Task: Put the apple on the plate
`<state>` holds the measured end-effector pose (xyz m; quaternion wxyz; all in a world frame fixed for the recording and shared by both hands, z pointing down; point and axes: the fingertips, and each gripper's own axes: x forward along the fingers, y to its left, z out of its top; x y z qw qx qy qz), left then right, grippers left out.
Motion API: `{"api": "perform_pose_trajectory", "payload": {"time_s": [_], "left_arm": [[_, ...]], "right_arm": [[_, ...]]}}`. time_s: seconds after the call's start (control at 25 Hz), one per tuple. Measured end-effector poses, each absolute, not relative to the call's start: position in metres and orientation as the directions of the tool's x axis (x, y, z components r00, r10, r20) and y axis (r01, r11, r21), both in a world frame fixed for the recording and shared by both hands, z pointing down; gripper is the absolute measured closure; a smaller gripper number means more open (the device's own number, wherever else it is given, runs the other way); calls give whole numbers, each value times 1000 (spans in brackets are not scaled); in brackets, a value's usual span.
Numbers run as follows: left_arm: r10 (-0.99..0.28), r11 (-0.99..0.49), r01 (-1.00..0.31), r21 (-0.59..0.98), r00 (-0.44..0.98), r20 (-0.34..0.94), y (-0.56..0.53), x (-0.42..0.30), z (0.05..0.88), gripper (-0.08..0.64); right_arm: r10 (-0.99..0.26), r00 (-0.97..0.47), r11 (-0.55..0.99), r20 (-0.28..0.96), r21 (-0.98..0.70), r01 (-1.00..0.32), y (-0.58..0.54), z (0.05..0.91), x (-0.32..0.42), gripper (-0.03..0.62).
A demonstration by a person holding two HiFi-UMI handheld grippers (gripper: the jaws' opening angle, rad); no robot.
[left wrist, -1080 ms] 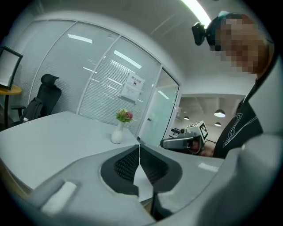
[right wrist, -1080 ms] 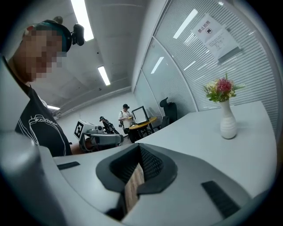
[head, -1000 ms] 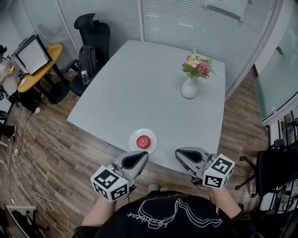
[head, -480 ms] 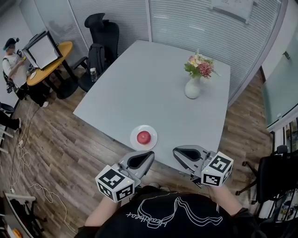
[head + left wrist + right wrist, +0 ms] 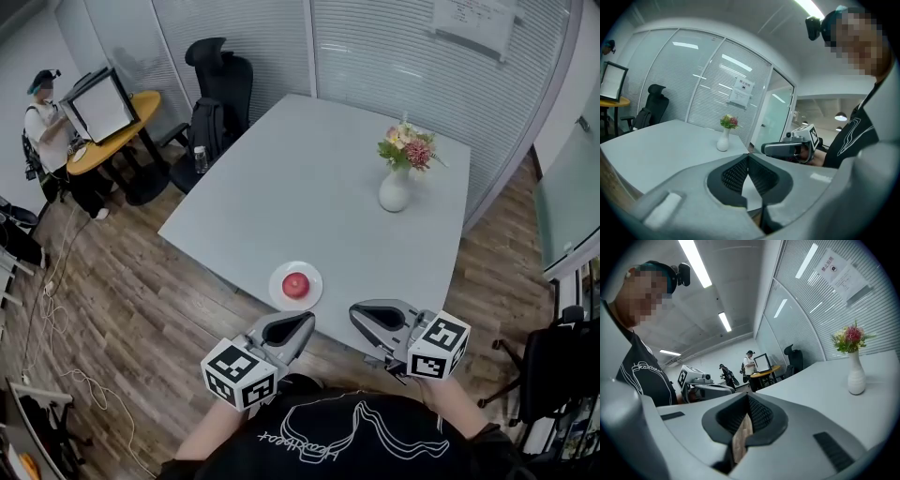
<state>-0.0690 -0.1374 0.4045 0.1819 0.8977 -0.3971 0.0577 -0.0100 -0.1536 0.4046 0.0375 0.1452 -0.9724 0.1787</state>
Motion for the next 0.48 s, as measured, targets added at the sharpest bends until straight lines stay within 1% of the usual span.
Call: {"api": "perform_pose_trajectory", "payload": {"time_s": [0.48], "left_arm": [[-702,-612,-746,261,665,256,-134,-68,405,546]], "right_arm": [[-259,-960,898,109,-338,-281,-152,404,-10,584]]}}
